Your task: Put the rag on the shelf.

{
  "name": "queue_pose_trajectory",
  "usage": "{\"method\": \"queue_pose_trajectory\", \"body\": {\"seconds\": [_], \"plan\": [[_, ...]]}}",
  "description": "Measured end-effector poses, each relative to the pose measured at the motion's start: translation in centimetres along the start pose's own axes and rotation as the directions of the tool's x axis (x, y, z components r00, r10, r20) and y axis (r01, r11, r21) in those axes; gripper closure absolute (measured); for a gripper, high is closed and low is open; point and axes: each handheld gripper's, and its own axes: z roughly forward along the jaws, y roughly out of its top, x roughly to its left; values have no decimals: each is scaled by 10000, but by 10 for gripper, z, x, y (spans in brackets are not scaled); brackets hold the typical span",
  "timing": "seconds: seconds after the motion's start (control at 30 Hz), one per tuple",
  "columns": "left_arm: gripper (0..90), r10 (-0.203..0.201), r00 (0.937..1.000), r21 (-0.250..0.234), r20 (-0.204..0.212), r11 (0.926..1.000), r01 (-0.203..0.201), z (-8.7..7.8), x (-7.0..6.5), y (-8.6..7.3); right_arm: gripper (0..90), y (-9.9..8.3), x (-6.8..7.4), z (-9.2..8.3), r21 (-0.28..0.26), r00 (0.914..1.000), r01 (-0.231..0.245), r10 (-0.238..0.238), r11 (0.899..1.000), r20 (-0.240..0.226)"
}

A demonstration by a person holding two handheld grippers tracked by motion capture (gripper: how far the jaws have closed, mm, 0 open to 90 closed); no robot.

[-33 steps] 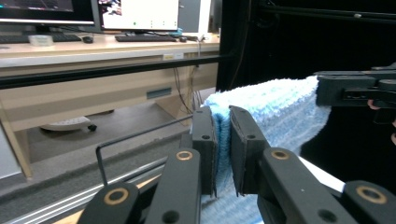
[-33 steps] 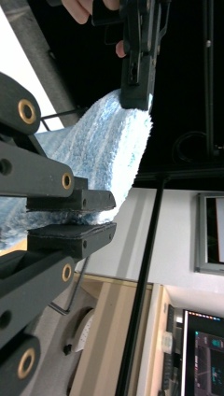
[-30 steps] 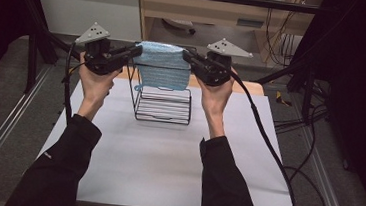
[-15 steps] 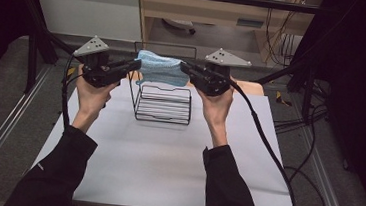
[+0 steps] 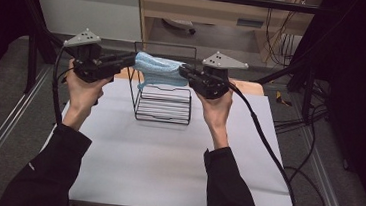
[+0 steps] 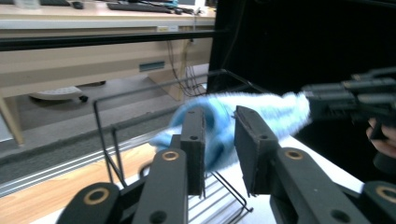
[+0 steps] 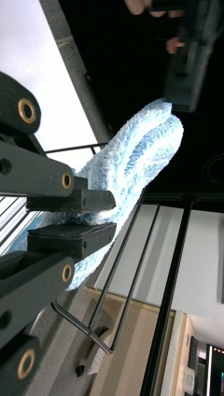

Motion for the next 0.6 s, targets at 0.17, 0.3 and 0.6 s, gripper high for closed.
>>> {"method": "queue_pose_trajectory", "body": {"seconds": [0.17,0.3,0.6], "plan": [[787,-50,9998,266,-203,9996,55,9,-1,19,832,-2,3,0,166,9996,276,-276,9995,-15],[840,-73,10000,786,62,9969,68,24,-4,25,831,-3,5,1,257,9990,436,-435,9987,-27],[889,569,9976,1997,386,9778,-635,32,-11,4,806,-5,7,1,520,9983,563,-555,9971,-166]]}}
